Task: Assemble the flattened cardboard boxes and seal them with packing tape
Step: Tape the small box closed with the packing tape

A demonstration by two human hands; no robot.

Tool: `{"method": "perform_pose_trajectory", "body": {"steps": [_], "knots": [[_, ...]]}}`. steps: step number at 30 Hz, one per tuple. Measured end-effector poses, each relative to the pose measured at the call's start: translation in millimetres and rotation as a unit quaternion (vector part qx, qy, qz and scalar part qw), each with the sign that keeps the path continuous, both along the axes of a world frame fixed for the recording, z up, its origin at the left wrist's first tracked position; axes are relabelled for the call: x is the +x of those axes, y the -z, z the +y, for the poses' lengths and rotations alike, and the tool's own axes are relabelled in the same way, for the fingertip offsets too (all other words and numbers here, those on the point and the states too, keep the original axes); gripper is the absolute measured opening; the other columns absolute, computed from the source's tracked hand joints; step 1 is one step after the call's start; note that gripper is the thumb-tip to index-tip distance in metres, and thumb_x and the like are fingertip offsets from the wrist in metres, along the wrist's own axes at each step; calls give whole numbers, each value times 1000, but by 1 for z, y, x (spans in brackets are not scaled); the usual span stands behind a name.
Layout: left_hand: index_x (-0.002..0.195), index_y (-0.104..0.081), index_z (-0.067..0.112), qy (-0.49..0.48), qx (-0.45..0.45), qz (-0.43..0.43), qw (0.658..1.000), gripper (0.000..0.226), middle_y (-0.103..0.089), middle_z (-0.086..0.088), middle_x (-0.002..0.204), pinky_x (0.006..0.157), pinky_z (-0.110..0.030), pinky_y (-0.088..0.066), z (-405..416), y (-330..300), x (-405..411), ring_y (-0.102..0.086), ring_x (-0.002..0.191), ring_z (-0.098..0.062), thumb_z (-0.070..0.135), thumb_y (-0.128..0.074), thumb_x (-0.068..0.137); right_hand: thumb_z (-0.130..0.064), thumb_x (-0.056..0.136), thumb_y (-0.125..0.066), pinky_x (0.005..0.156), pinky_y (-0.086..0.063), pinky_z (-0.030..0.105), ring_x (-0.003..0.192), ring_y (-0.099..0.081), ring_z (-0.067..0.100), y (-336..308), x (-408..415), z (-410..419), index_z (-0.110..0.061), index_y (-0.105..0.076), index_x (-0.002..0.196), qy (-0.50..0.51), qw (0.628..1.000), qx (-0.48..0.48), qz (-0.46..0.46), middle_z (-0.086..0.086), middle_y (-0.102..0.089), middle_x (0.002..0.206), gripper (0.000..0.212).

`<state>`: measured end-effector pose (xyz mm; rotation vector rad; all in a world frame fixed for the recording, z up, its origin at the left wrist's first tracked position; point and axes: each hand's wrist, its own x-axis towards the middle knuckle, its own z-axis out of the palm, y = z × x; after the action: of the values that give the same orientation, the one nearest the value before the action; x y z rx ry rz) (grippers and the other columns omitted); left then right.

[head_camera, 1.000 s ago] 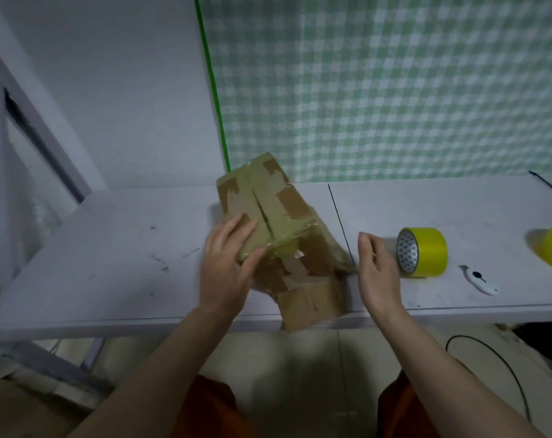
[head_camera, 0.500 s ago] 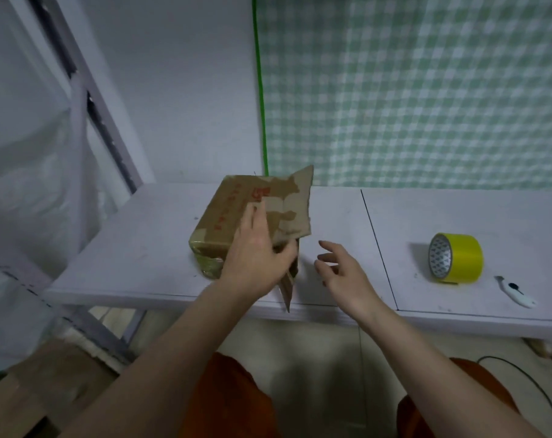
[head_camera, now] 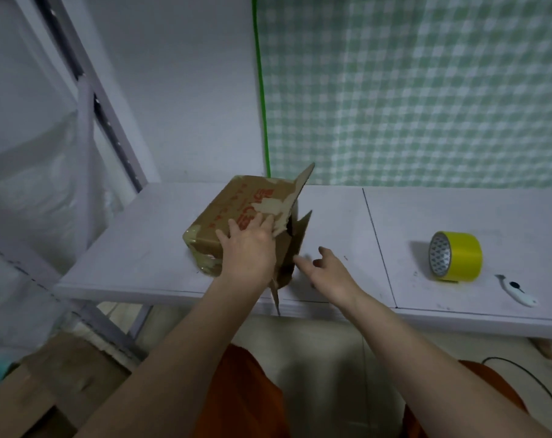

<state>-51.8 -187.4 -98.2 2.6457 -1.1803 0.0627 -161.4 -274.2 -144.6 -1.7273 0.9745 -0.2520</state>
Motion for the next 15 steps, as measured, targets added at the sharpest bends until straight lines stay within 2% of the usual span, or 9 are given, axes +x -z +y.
{"method": "perform_pose_trajectory", "body": {"steps": [2,5,7,9,11,12,13,14,15], "knots": [[142,-45,17,-3,-112,69,991,40,-48,-6,144,116,-60,-14,13,-2,1,-31,139,-38,23,-40,103,-54,81,-64,100,-46,45,123,-50,29,-3,11,5,-10,-19,147,19,999,46,-14,9,-44,141,90],[119,-61,14,-17,-271,152,950,33,-65,-8,114,101,-50,-43,35,-9,3,-55,113,-31,32,-40,102,-23,88,-63,73,-59,36,87,-66,24,-4,25,17,-14,-52,120,17,990,112,-87,7,-67,109,34],[109,-62,13,-46,-328,168,928,29,-65,-1,100,89,-31,-51,53,-22,5,-61,97,-20,32,-42,102,-7,92,-54,72,-57,34,86,-66,22,-17,25,24,-19,-56,114,-3,978,149,-145,6,-68,103,25],[92,-61,13,-99,-393,196,893,26,-58,7,76,64,-10,-45,76,-41,7,-57,70,-2,32,-45,101,1,92,-53,71,-56,34,84,-68,22,-37,21,23,-17,-60,107,-45,961,180,-203,10,-69,103,24],[67,-46,15,-176,-443,212,853,40,-42,7,55,48,-15,-37,105,-55,14,-42,47,-1,37,-49,99,3,91,-54,68,-59,40,81,-69,26,-61,19,24,-11,-63,101,-117,938,204,-254,16,-69,100,20],[62,-42,16,-204,-462,223,834,44,-41,7,54,50,-18,-39,122,-58,18,-43,47,-4,41,-50,98,3,91,-54,70,-60,43,83,-69,30,-73,19,28,-9,-62,103,-155,928,209,-268,17,-69,100,19],[64,-45,20,-212,-488,231,815,41,-47,7,59,60,-23,-48,139,-58,21,-51,56,-6,45,-52,96,3,90,-54,71,-60,45,85,-69,32,-83,21,34,-7,-61,106,-189,918,213,-274,17,-70,100,19],[73,-52,24,-212,-513,239,797,32,-58,8,72,78,-32,-54,157,-58,19,-59,73,-9,47,-54,94,2,90,-55,72,-59,45,87,-69,33,-90,25,42,-5,-59,109,-219,910,217,-276,17,-70,101,21],[88,-59,25,-212,-531,247,782,25,-66,6,92,94,-40,-51,175,-56,17,-63,94,-12,50,-57,90,2,90,-55,72,-59,45,88,-69,35,-93,29,53,-3,-57,112,-242,904,222,-274,18,-70,101,23]]}}
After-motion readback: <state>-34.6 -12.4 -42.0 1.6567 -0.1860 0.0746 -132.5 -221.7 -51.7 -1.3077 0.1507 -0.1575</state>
